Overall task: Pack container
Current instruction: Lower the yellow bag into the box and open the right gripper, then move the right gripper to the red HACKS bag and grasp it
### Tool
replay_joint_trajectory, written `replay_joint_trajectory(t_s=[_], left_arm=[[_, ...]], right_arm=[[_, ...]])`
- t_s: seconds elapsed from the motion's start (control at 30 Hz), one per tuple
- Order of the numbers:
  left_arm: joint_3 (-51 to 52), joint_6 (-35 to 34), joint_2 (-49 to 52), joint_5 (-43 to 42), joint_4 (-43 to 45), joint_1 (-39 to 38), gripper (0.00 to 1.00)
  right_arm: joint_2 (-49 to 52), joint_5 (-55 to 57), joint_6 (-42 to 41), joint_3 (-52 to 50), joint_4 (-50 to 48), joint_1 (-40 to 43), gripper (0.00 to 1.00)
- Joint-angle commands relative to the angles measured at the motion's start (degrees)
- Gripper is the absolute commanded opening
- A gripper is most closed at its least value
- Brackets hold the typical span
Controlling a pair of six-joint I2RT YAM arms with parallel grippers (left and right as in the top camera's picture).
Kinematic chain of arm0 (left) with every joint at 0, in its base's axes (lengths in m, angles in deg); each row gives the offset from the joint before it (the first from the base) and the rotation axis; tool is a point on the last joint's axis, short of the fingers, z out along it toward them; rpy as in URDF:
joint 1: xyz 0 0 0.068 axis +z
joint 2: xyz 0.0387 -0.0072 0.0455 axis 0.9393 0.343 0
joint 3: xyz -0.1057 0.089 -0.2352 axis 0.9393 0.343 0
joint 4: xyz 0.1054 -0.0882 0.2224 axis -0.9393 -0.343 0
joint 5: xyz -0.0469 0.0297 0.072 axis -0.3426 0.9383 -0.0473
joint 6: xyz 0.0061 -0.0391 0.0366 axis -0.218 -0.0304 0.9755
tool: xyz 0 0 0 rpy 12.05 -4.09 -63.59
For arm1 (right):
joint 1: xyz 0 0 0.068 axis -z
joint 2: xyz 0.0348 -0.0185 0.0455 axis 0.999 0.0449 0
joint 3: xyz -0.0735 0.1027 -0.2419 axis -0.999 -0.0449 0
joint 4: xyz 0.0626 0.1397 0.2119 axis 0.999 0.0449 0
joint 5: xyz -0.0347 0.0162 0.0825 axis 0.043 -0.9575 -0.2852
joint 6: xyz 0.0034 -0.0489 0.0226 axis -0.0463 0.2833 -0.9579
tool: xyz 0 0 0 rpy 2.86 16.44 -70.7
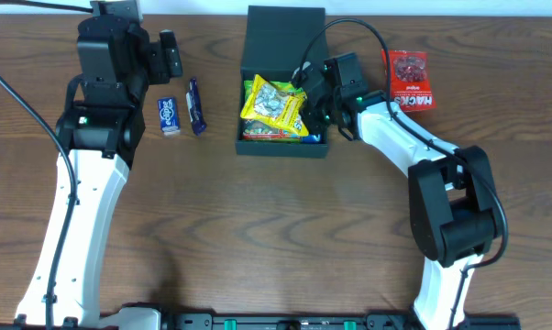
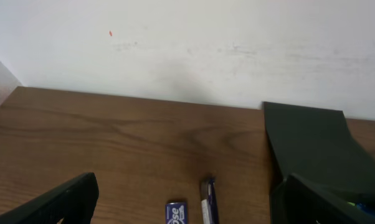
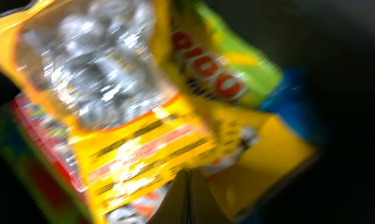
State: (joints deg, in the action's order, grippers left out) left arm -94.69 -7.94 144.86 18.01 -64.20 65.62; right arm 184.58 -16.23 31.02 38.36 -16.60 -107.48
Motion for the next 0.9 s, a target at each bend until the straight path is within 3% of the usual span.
replay_joint_trajectory(t_s=[0.0,0.3,0.73,0.87], left_arm=[[-0.7,0.2,-0.6,0.8,-0.1,0.2,0.95],[-0.7,0.2,-0.6,0.8,-0.1,0.2,0.95],[-0.7,0.2,-0.6,0.8,-0.2,0.2,0.95],[-0.7,0.2,-0.6,0.8,-0.3,0.2,0.95]], right_arm=[[-1.0,-6.1,-0.4,1.2,1.9,-0.4,0.01],[2.2,1.1,0.0,1.2,-0.9,-1.0,0.01],[5.3,5.6,-1.4,1.2,-12.6,-1.0,0.01],[4.7,5.9,-7.5,2.5,-12.8,-0.9,0.01]])
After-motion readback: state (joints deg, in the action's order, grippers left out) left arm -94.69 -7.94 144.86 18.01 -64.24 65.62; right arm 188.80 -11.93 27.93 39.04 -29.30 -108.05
